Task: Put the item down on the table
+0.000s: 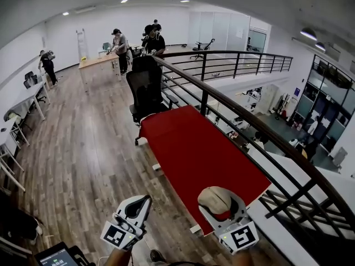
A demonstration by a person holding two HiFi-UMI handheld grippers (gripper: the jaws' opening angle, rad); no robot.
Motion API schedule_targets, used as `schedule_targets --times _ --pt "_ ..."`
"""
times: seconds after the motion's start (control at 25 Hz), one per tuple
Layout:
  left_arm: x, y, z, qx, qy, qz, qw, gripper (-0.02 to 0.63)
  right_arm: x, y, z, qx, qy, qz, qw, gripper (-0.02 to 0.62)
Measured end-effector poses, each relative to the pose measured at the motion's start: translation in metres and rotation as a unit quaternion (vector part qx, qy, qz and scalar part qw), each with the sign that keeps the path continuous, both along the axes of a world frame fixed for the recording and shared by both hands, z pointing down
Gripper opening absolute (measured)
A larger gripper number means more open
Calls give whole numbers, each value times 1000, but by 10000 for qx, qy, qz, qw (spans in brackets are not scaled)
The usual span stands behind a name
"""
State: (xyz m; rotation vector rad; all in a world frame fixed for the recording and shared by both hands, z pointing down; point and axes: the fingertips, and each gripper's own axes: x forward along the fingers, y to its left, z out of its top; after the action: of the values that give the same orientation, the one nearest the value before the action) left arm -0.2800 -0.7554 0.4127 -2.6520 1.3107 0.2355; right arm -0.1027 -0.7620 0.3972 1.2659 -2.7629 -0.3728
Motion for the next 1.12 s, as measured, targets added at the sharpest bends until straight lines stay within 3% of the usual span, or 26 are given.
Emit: schedule_targets --times 0.2,0.52,0.8,1.12 --pt "-55 -63 -1 4 -76 163 9998 0 -54 -60 4 -1 -73 162 9998 282" --pt "-111 -143 -12 36 -3 188 9998 0 -107 -135 -2 -87 -1 221 9997 282" --pt "-127 -231 -3 -32 -10 168 9999 0 -120 -224 9 -197 55 240 9995 282" --pt "-132 -388 -1 -64 -143 85 9998 0 -128 -383 18 -209 -127 152 9996 282"
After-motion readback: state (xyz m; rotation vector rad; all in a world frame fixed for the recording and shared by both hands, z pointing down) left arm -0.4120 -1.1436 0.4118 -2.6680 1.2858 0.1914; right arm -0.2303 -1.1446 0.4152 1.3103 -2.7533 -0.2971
